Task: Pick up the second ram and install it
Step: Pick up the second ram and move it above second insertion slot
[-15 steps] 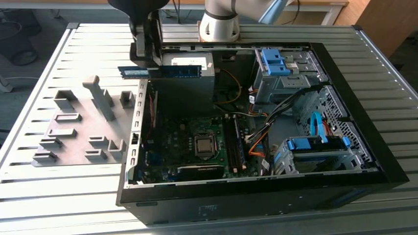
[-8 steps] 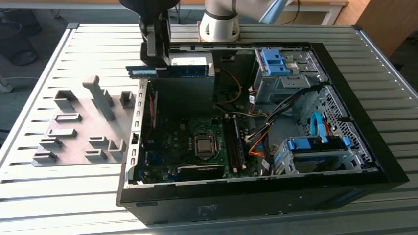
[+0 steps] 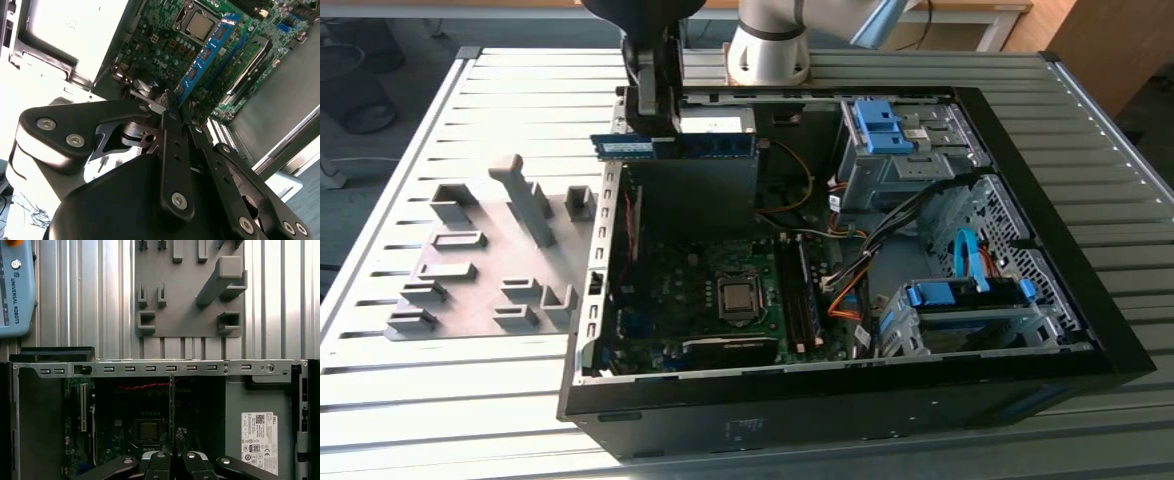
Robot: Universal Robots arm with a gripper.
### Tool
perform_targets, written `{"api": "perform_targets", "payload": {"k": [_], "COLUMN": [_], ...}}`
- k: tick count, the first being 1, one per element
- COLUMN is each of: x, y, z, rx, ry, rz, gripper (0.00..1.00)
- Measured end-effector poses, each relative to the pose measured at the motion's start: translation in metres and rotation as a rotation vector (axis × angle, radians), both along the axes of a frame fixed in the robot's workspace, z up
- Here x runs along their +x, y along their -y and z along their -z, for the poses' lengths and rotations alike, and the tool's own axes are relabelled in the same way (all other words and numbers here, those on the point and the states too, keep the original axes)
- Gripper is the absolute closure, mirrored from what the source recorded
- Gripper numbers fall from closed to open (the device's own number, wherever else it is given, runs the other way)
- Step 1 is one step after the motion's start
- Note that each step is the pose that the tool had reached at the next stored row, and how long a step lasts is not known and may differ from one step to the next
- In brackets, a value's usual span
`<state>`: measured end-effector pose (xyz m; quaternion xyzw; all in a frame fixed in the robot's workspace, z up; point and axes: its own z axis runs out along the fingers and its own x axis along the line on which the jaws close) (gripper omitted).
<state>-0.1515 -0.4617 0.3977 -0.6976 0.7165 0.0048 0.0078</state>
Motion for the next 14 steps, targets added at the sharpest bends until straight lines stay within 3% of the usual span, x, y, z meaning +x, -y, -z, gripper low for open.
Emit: {"api": "perform_targets", "payload": {"k": [2, 3, 14], "x": [0.002, 0.009, 0.021], "y": [0.0, 0.0, 0.0], "z": [0.0, 0.0, 0.0], "rx": [0.0001, 0.0001, 0.0], "ry": [0.0001, 0.0001, 0.0001], "rz": [0.0, 0.0, 0.0], "gripper": [0.86, 0.86, 0.86]}}
